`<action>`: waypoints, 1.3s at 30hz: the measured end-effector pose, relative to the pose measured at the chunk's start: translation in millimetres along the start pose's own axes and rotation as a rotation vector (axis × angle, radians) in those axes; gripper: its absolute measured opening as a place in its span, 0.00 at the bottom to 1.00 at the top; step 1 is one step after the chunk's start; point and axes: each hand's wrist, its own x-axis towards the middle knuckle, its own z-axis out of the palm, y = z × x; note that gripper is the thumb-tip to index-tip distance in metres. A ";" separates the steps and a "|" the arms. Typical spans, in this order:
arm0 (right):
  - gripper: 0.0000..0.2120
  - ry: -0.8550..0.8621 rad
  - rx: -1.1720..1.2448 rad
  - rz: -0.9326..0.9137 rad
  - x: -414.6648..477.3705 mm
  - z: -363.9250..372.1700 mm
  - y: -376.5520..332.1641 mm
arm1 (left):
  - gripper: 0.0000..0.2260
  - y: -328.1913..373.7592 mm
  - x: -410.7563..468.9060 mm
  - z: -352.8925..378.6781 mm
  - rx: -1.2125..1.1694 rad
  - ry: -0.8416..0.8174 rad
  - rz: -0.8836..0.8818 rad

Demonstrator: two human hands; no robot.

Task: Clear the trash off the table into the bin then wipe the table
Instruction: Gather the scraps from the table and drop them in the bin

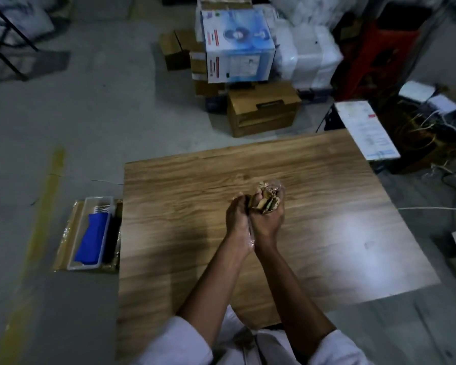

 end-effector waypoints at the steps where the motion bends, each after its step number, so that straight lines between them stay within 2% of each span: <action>1: 0.20 0.019 -0.023 -0.033 -1.0 -2.0 -3.5 | 0.15 -2.1 -2.1 0.2 -0.006 -0.006 -0.002; 3: 0.22 0.026 -0.079 -0.095 -1.8 -6.3 -7.8 | 0.19 -2.4 -8.9 2.7 0.000 0.022 -0.003; 6: 0.24 -0.011 -0.157 -0.135 -2.1 -8.2 -12.3 | 0.19 -0.8 -17.3 5.0 -0.012 0.054 -0.011; 10: 0.22 -0.011 -0.111 0.048 -4.1 -7.4 -13.3 | 0.18 4.1 -23.7 8.2 0.032 0.151 -0.013; 12: 0.19 -0.038 0.005 0.155 -8.2 -8.9 -14.2 | 0.16 7.8 -24.5 11.5 0.136 0.271 0.093; 14: 0.15 -0.067 0.099 0.227 -17.9 -13.8 -20.6 | 0.18 9.5 -21.9 11.1 0.240 0.384 0.226; 16: 0.10 -0.086 0.101 0.192 -28.7 -18.4 -27.1 | 0.21 5.1 -18.4 4.5 0.329 0.463 0.331; 17: 0.11 -0.091 0.054 0.150 -33.8 -20.7 -28.7 | 0.22 1.1 -19.1 1.1 0.369 0.482 0.385; 20: 0.20 -0.078 -0.068 0.010 -43.8 -30.0 -41.1 | 0.19 -12.9 -22.2 3.1 0.513 0.358 0.524; 23: 0.20 -0.045 -0.127 -0.043 -40.9 -42.6 -55.4 | 0.19 -22.9 -27.0 12.2 0.520 0.298 0.508; 24: 0.21 -0.036 -0.139 -0.057 -38.1 -48.0 -56.8 | 0.17 -27.4 -26.5 5.8 0.536 0.230 0.470; 26: 0.23 -0.003 -0.153 -0.087 -34.1 -59.0 -59.3 | 0.11 -37.4 -37.8 -1.4 0.611 0.078 0.256; 27: 0.23 0.005 -0.167 -0.103 -32.4 -65.3 -60.3 | 0.10 -40.7 -44.9 -1.6 0.585 0.028 0.174; 30: 0.23 0.000 -0.211 -0.109 -26.7 -85.1 -63.6 | 0.14 -48.2 -65.6 28.4 0.197 -0.074 0.115; 31: 0.23 0.006 -0.219 -0.107 -23.4 -94.1 -64.4 | 0.15 -51.3 -77.9 41.5 0.147 -0.096 0.063; 34: 0.22 0.051 -0.217 -0.127 -14.1 -130.3 -68.2 | 0.19 -76.1 -108.7 63.0 0.052 -0.220 -0.007; 39: 0.27 0.060 -0.235 -0.135 -12.5 -205.6 -73.6 | 0.27 -137.3 -153.7 89.3 0.005 -0.374 -0.057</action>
